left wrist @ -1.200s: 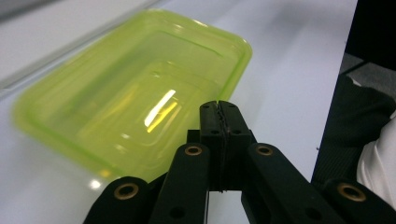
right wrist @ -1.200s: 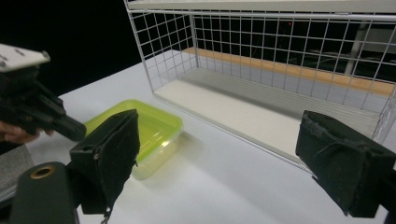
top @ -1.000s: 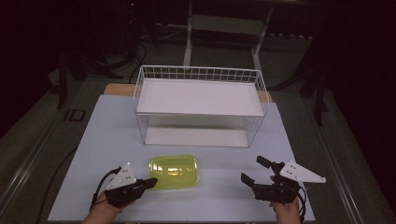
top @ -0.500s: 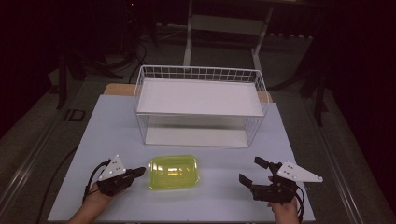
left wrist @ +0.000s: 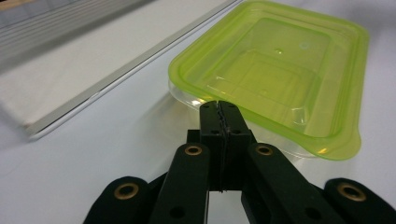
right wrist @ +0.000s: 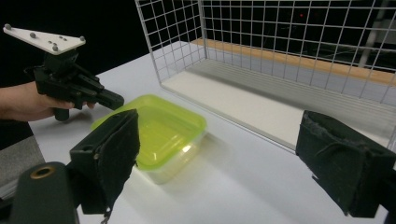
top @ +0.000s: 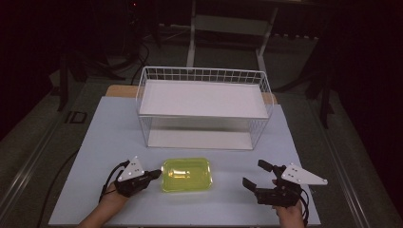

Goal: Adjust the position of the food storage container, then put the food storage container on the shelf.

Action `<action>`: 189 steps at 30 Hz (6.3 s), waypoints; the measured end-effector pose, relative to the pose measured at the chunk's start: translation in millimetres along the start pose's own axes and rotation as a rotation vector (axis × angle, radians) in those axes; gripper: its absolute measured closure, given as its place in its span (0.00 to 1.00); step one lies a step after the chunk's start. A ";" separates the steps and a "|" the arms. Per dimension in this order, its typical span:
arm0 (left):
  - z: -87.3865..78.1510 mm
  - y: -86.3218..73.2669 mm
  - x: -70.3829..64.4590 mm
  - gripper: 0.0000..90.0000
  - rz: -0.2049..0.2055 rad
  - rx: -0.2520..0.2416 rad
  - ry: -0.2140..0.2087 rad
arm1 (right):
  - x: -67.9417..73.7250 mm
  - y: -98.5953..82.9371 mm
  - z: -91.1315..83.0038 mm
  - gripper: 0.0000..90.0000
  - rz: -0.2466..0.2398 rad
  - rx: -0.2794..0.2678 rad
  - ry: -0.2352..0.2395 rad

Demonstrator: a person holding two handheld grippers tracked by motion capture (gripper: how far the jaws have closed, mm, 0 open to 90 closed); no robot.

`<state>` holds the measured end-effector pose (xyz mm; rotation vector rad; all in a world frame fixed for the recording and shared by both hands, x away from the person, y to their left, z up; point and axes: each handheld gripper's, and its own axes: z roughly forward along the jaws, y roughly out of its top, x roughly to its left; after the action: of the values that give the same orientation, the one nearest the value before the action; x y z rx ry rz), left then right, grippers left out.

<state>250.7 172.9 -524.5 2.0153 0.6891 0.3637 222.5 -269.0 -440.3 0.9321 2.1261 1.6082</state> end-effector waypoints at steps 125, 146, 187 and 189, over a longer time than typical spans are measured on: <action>23.3 42.5 -39.2 0.89 -0.396 0.064 -0.079 | 6.1 -28.8 83.7 0.82 0.098 0.383 0.020; 23.9 69.6 -14.7 0.89 -0.385 0.033 0.004 | -2.4 22.5 99.5 0.84 0.033 0.284 -0.049; 68.5 67.7 45.5 0.88 -0.402 0.032 0.099 | -43.0 17.0 169.1 0.82 0.042 0.302 -0.134; 69.3 67.6 46.0 0.88 -0.398 0.024 0.101 | -42.8 16.8 169.5 0.81 0.036 0.299 -0.140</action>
<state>344.6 125.8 -502.9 1.8360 1.1374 0.2218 361.2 -170.6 -484.0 1.1425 2.2991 1.2187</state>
